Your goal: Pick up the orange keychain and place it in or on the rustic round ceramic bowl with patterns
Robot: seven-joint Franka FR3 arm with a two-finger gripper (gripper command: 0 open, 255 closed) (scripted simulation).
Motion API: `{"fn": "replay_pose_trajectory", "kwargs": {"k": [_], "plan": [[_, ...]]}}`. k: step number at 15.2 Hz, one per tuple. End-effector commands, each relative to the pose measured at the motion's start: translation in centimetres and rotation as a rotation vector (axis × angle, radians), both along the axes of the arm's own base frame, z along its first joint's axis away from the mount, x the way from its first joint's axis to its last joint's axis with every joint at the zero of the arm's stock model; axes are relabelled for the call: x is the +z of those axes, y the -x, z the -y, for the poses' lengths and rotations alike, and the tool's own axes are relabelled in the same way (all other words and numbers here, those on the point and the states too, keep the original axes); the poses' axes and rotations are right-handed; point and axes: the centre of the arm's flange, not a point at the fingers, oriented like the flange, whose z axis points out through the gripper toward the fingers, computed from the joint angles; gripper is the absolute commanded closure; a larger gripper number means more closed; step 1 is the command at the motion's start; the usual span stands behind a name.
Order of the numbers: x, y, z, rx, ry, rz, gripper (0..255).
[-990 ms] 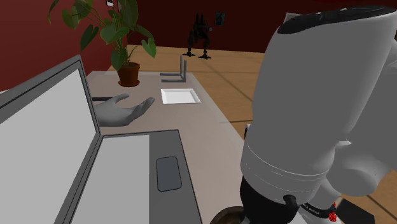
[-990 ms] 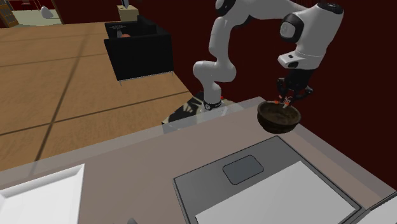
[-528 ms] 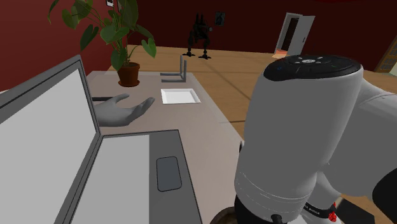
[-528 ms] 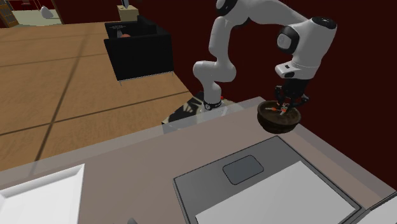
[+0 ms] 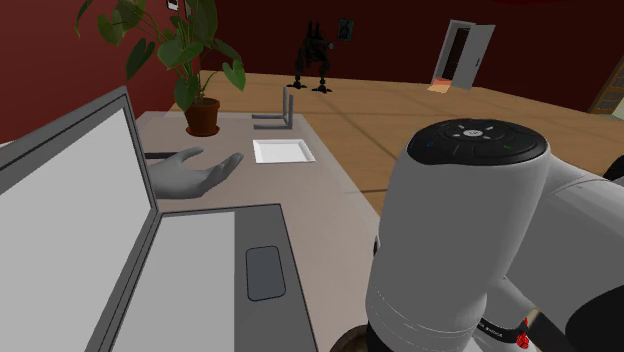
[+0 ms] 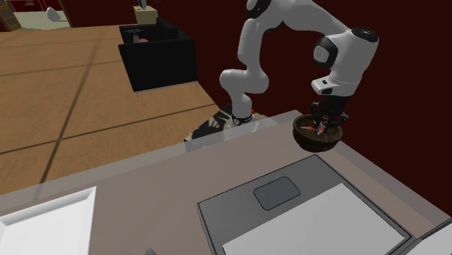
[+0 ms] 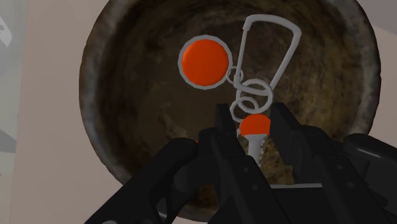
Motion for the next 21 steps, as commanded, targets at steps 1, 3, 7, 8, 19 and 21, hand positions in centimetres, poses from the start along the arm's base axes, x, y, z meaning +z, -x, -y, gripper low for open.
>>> {"fn": "replay_pose_trajectory", "kwargs": {"k": [1,3,7,8,19,21], "plan": [[0.0,0.0,0.0,0.000,0.000,0.000,255],[0.0,0.0,0.0,0.000,0.000,0.000,255],[0.0,0.0,0.0,0.000,0.000,0.000,0],[0.0,0.0,0.0,0.000,0.000,0.000,0],[5.0,-0.4,-0.1,0.000,0.000,0.000,0],[5.0,-0.4,-0.1,0.000,0.000,0.000,0]]}}
